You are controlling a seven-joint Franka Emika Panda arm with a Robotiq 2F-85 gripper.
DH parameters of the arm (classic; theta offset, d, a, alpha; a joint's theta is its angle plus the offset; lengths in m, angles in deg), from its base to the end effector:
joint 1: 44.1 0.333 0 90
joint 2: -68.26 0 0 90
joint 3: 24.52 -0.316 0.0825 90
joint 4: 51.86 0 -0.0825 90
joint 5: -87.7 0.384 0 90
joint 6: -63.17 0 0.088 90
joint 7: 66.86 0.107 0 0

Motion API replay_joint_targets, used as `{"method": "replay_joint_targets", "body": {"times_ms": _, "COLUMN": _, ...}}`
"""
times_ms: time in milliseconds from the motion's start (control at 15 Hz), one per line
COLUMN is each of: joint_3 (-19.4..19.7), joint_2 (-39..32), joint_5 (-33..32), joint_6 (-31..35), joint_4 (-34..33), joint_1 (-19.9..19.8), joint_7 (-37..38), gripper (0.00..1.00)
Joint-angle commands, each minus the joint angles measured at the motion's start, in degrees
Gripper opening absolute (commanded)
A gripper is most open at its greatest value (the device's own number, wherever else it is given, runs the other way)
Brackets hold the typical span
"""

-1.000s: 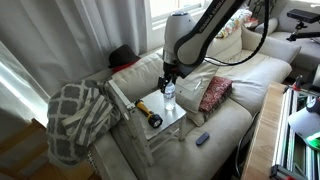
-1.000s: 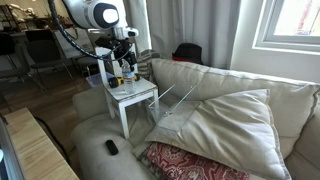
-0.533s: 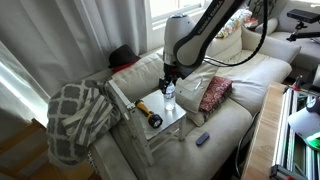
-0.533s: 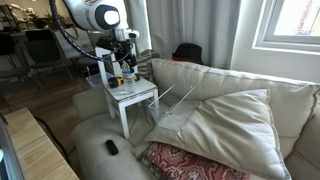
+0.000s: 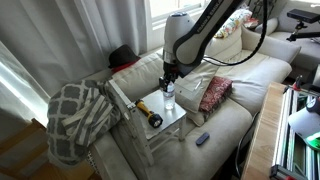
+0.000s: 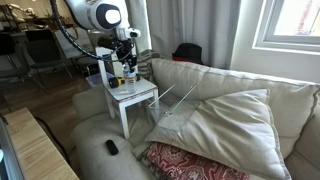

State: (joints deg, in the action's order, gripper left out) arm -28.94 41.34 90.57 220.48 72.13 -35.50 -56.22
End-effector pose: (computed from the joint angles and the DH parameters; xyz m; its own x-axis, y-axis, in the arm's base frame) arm 0.5605 0.1279 0.1861 0.9951 -0.0177 0.0976 -0.0100 -0.9969 -0.0786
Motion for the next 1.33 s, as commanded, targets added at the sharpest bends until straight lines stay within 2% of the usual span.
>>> {"method": "replay_joint_targets", "body": {"times_ms": 0, "joint_3": 2.80, "joint_2": 1.40, "joint_5": -1.12, "joint_6": -1.70, "joint_4": 0.38, "joint_1": 1.04, "joint_7": 2.41, "gripper": 0.29}}
{"method": "replay_joint_targets", "body": {"times_ms": 400, "joint_3": 7.33, "joint_2": 6.64, "joint_5": -3.68, "joint_6": -2.63, "joint_4": 3.30, "joint_1": 0.41, "joint_7": 3.63, "gripper": 0.27}}
{"method": "replay_joint_targets", "body": {"times_ms": 600, "joint_3": 5.64, "joint_2": 6.12, "joint_5": -1.39, "joint_6": -3.63, "joint_4": 3.13, "joint_1": -1.99, "joint_7": 1.13, "gripper": 0.27}}
{"method": "replay_joint_targets", "body": {"times_ms": 867, "joint_3": 3.90, "joint_2": 2.83, "joint_5": 0.11, "joint_6": -3.72, "joint_4": 3.42, "joint_1": -2.95, "joint_7": 0.28, "gripper": 0.27}}
{"method": "replay_joint_targets", "body": {"times_ms": 1267, "joint_3": 1.74, "joint_2": -3.33, "joint_5": 4.23, "joint_6": 3.86, "joint_4": 3.59, "joint_1": -4.86, "joint_7": -0.43, "gripper": 0.27}}
